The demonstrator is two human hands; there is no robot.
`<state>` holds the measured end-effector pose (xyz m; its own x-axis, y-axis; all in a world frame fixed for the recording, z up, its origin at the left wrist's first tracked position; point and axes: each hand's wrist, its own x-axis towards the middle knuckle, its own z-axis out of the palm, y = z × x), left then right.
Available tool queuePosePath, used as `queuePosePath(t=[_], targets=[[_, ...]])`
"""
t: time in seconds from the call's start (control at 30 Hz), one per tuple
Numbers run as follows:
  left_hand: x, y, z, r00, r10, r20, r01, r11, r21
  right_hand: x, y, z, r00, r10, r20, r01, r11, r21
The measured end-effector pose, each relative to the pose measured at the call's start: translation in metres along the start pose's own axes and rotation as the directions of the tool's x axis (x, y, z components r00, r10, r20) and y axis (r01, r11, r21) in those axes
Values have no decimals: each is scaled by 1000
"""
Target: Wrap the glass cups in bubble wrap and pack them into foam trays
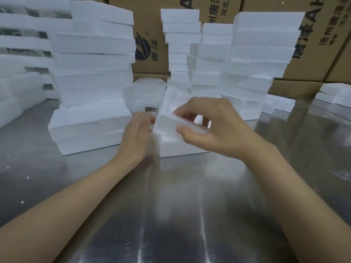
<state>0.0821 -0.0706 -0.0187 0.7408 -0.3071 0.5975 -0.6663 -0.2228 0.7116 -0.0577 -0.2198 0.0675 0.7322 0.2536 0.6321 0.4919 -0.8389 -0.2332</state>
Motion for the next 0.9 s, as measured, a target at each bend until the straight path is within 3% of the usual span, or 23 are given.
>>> queuePosePath(t=[0.07,0.13,0.27,0.37,0.43,0.5,0.57,0.6,0.63,0.7,0.9], targets=[[5,3,-3,980,-180,-89,158,964,-212,-1,-2,3,978,30,207,-49,995,87],[7,4,-6,959,-270,-81,216,887,-408,-3,-1,11,899,97,427,-159,981,112],[4,-1,-8,992,-125,25,126,942,-310,-8,5,31,724,169,668,-287,955,70],[-2,-1,-5,981,20,191,35,959,-280,-8,13,32,707,159,689,-342,930,137],[-5,0,-3,954,80,290,1,964,-267,-5,22,25,806,195,559,-404,871,278],[-6,0,-3,922,85,377,5,973,-231,-5,41,19,919,345,192,-394,827,400],[-7,0,-6,885,62,461,32,981,-193,-11,68,15,862,454,-226,-399,882,251],[-8,0,-7,864,43,501,48,985,-167,-17,84,14,808,473,-351,-469,877,101],[-8,-1,-8,845,22,535,57,990,-130,-25,99,14,764,502,-405,-557,830,-23],[-9,0,-9,808,-13,589,44,998,-38,-41,126,13,718,592,-367,-666,737,-114],[-2,4,-15,761,-81,644,26,995,95,-62,159,18,690,684,-238,-722,628,-289]])
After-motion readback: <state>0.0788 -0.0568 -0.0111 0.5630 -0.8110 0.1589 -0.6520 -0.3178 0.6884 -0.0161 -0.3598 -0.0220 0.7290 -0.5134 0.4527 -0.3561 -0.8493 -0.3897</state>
